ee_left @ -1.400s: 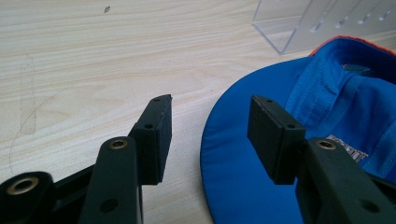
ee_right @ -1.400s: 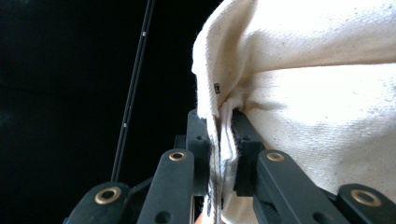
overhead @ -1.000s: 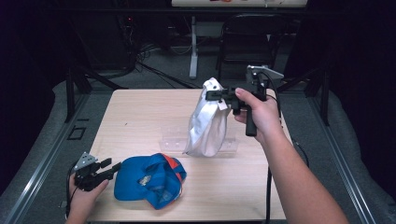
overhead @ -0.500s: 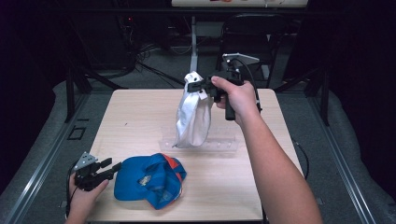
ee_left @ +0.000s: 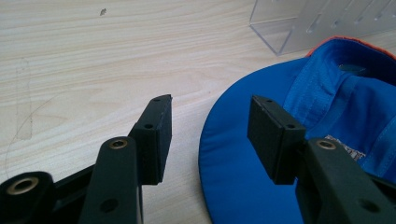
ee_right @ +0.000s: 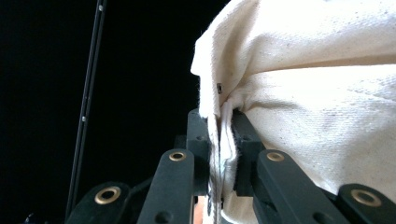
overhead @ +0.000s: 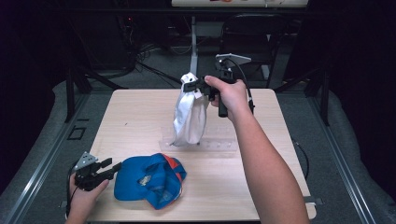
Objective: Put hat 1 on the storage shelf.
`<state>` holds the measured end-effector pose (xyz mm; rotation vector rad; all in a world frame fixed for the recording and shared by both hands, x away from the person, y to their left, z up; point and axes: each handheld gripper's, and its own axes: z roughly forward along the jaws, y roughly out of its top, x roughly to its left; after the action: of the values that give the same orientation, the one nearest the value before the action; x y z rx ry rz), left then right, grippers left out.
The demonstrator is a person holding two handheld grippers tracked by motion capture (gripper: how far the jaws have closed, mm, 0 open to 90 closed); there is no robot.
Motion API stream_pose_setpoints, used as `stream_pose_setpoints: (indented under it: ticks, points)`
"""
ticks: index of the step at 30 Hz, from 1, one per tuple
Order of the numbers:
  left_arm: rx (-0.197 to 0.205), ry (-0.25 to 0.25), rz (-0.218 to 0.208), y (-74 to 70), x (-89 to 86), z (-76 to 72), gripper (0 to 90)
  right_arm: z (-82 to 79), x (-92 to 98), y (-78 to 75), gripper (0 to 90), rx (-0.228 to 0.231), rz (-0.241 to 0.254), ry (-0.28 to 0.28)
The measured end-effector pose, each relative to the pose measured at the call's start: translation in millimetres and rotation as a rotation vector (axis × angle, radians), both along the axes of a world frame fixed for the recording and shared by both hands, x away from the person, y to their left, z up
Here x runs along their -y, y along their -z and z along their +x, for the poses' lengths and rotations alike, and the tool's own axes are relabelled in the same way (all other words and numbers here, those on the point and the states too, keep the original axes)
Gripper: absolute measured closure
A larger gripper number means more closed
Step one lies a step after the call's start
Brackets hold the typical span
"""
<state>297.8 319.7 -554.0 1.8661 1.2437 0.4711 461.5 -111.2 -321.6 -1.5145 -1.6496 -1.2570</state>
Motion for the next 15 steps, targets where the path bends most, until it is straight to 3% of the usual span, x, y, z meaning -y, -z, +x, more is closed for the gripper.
stream_pose_setpoints:
  ticks: [9,15]
  points:
    - [0.0,0.003,0.004,0.0,1.1,0.0,50.6,6.6,3.0,6.0,81.2,-0.009,-0.035,0.018]
    - [0.017,0.002,-0.005,0.3,3.0,-0.2,50.6,11.2,-1.3,15.3,81.2,-0.009,0.001,0.057]
